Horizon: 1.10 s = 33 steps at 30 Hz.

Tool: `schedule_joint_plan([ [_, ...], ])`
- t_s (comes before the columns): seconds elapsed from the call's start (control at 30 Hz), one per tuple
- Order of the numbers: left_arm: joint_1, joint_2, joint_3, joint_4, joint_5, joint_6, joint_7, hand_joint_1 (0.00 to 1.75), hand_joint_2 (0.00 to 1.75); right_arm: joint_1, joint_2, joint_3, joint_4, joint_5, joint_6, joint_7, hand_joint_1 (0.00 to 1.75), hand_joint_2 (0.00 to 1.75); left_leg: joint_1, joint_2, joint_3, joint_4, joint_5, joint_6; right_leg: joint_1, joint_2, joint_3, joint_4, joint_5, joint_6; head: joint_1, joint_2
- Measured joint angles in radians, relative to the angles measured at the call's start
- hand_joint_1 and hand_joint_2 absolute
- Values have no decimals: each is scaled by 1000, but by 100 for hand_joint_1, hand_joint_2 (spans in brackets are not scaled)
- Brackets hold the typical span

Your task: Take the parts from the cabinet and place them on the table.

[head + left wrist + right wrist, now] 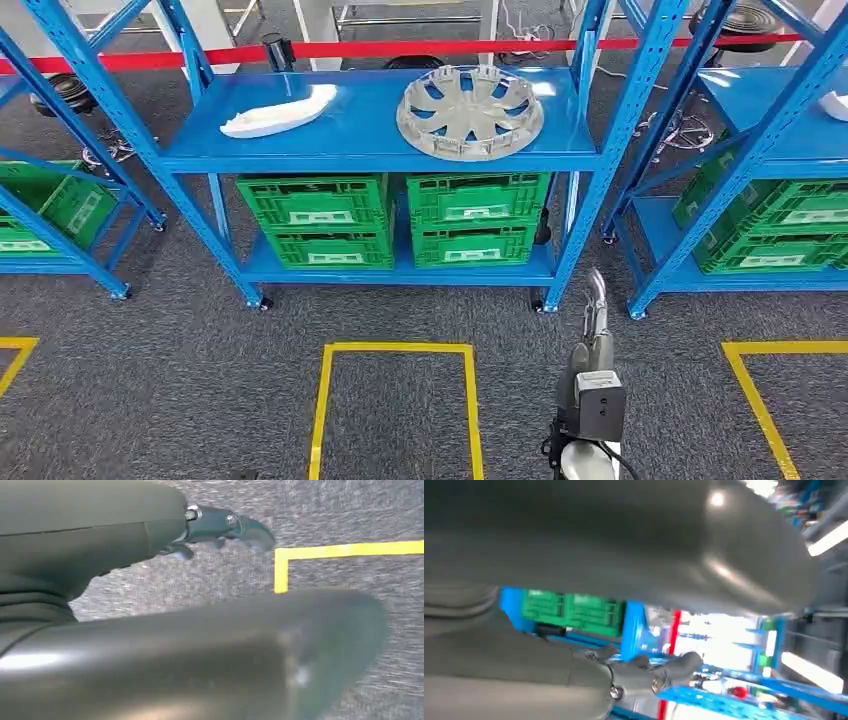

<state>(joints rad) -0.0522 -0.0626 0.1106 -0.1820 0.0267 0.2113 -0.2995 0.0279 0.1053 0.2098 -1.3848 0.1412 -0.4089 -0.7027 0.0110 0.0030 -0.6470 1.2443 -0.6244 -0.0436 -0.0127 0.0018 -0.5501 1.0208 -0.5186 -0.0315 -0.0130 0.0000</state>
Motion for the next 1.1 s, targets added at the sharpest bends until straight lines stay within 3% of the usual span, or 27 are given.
schedule_joint_plan([
  [0.03, 3, 0, 0, 0, 0, 0, 0, 0, 0, 7, 0, 0, -6, 0, 0, 0, 0, 0, 0, 0, -46, 70, -16, -1, 1, 1, 7, 0, -7, 0, -2, 0],
  [0.07, 5, 0, 0, 1, 0, 0, 0, 0, 0, 14, -1, 1, -13, 1, 0, 0, 0, 0, 0, 0, -71, 93, -2, 0, 1, 2, 15, 0, -13, 1, -3, 0],
  [0.1, 7, 0, 0, 2, -1, -1, -1, 0, 0, 20, -2, 1, -21, 3, 0, 0, 0, 0, 0, 0, -70, 68, 34, 2, 2, 4, 26, 0, -21, 2, -4, 0],
  [0.2, 7, 1, 0, 2, -3, -1, -1, 0, 0, 26, -3, 6, -46, 9, 0, 0, 0, 0, -4, 0, 17, -182, 199, 21, 2, 6, 68, -1, -52, 11, -8, 0],
  [0.27, 5, 1, 1, 3, -3, -2, -1, 0, 0, 27, -3, 11, -59, 18, 0, 1, 0, 0, -14, -1, 40, -213, 164, 32, 4, 8, 65, -3, -62, 25, -10, 0],
  [0.33, 7, 2, 2, 3, -3, -1, -1, 0, 0, 30, -5, 16, -71, 27, -3, 1, 0, 0, -13, -1, 39, -218, 159, 41, 4, 7, 75, -6, -54, 38, -8, 0],
  [0.4, 11, 2, 6, 2, -3, -1, -5, 0, 0, 31, -8, 18, -83, 29, -10, 1, 0, 0, -5, -6, 69, -235, 153, 54, 2, 3, 71, 25, -52, 47, -6, 0],
  [0.43, 10, 3, 10, 2, -3, -2, -8, 0, 0, 28, -10, 20, -88, 30, -15, -1, 0, 0, -5, -5, 83, -241, 148, 61, 4, 2, 40, 82, -57, 50, -3, 0],
  [0.47, 8, 5, 10, 2, -3, -2, -9, 0, 0, 26, -12, 21, -90, 30, -18, 0, 0, 0, -5, -5, 90, -242, 143, 66, 3, 3, -10, 155, -80, 55, 3, 0],
  [0.53, 9, 4, 10, 2, -3, -3, -13, 0, 0, 33, -18, 23, -93, 32, -29, 1, 0, 0, -5, -6, 101, -242, 129, 67, 2, 3, -106, 277, -141, 62, 6, 0],
  [0.57, 11, 4, 11, 3, -2, -3, -15, 0, 0, 36, -21, 27, -95, 33, -35, 1, 0, 0, -4, -7, 111, -242, 121, 66, 1, 3, -141, 304, -150, 63, 9, 0],
  [0.6, 14, 4, 11, 3, -1, -3, -16, 0, 0, 38, -23, 31, -96, 32, -37, 1, 0, 0, -3, -7, 123, -242, 112, 64, 1, 2, -152, 287, -128, 66, 10, 0],
  [0.63, 14, 4, 11, 3, 0, -3, -16, 0, 0, 38, -26, 34, -98, 31, -38, 1, 0, 0, -2, -8, 137, -242, 103, 62, -1, 2, -144, 236, -84, 66, 11, 0],
  [0.7, 13, 3, 12, 3, 1, -3, -19, 0, 0, 38, -32, 40, -105, 29, -47, 1, 0, 0, 2, -8, 166, -242, 81, 54, -5, 0, -94, 69, 40, 64, 13, 0],
  [0.73, 13, 4, 14, 3, 2, -2, -19, 0, 0, 38, -36, 44, -106, 29, -53, 1, 0, 0, -1, -7, 168, -240, 71, 47, -6, -4, -86, 26, 77, 61, 16, 0],
  [0.77, 10, 5, 18, 3, 3, 0, -20, 0, 0, 38, -37, 48, -107, 29, -56, 2, 0, 0, -4, -10, 171, -238, 64, 37, -2, -6, -88, 20, 46, 44, 19, 0],
  [0.8, 10, 5, 19, 3, 4, 1, -21, 0, 0, 41, -39, 53, -111, 29, -59, 2, 0, 0, -4, -8, 169, -243, 60, 30, 1, -4, -88, 24, 58, 35, 18, 0],
  [0.87, 11, 5, 20, 3, 6, 3, -21, 0, 0, 40, -43, 58, -118, 29, -64, 2, 0, 0, -3, -8, 182, -235, 65, 19, 0, 1, -80, 22, 52, 20, 14, 0],
  [0.93, 9, 4, 22, 3, 8, 3, -21, 0, 0, 41, -45, 67, -124, 30, -66, 1, 0, 0, -2, -7, 150, -161, 67, 12, -4, 1, -53, 14, 44, 8, 8, 0],
  [0.97, 7, 3, 23, 3, 9, 3, -19, 0, 0, 40, -45, 69, -126, 31, -66, 1, 0, 0, -1, -6, 109, -93, 49, 7, -4, 1, -47, 11, 38, 4, 2, 0],
  [1.03, 7, 2, 26, 3, 10, 4, -16, 0, 0, 41, -46, 72, -127, 32, -67, 1, 0, 0, -1, -6, 13, 46, -28, 5, -2, 1, -36, 10, 25, 0, -2, 0],
  [1.07, 10, 2, 26, 3, 10, 4, -14, 0, 0, 41, -47, 74, -127, 33, -69, 1, 0, 0, -1, -6, -19, 81, -46, 6, -1, 3, -29, 11, 18, -1, -3, 0],
  [1.1, 12, 2, 26, 3, 11, 5, -14, 0, 0, 42, -48, 77, -127, 34, -72, 1, 0, 0, -2, -7, -32, 76, -32, 6, 0, 5, -19, 11, 11, -1, -6, 0],
])
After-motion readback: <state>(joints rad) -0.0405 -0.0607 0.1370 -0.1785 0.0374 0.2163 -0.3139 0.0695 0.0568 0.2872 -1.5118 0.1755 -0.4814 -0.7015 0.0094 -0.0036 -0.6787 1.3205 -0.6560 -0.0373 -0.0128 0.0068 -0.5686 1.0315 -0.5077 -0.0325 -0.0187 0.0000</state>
